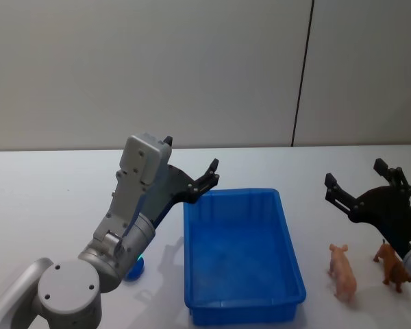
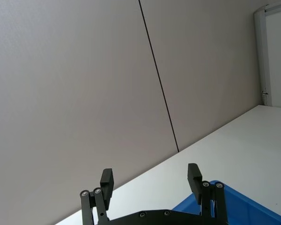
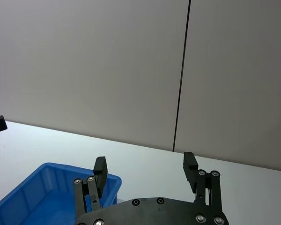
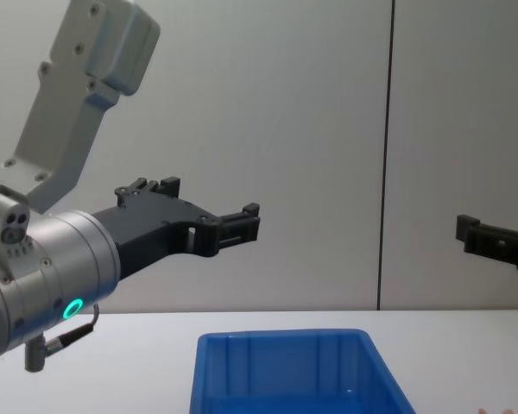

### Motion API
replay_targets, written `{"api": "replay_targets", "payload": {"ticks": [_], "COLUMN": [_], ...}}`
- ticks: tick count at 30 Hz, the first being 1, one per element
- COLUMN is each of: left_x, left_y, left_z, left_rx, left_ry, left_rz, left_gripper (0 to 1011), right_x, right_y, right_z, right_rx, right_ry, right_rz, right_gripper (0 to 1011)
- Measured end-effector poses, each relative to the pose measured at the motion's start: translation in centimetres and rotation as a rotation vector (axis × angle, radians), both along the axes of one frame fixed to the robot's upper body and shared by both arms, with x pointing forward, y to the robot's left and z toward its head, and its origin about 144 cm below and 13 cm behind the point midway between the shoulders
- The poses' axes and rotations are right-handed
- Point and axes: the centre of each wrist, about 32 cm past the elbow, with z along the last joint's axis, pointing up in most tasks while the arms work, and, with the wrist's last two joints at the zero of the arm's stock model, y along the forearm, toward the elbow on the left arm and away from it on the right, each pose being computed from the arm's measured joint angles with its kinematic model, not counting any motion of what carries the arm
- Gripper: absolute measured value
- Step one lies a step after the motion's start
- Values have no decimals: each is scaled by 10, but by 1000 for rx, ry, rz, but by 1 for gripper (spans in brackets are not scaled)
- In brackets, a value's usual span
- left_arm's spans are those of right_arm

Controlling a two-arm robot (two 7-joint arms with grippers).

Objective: Pick up the two dolls from the table and place them into the box.

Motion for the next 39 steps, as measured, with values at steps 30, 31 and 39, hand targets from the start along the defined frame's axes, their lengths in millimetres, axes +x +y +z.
{"api": "replay_targets", "payload": {"ticks": [30, 31, 39], "left_x": [0, 0, 0], "left_y": [0, 0, 0], "left_z": [0, 0, 0], "left_rx": [0, 0, 0], "left_ry": [0, 0, 0], "left_rz": [0, 0, 0], "left_gripper": [1002, 1002, 1002], "right_x": [0, 0, 0], "right_y": [0, 0, 0], "right_z": [0, 0, 0], "right_rx": [0, 0, 0], "right_ry": [0, 0, 0], "right_rz": [0, 0, 0], "right_gripper": [1001, 1001, 1001]}}
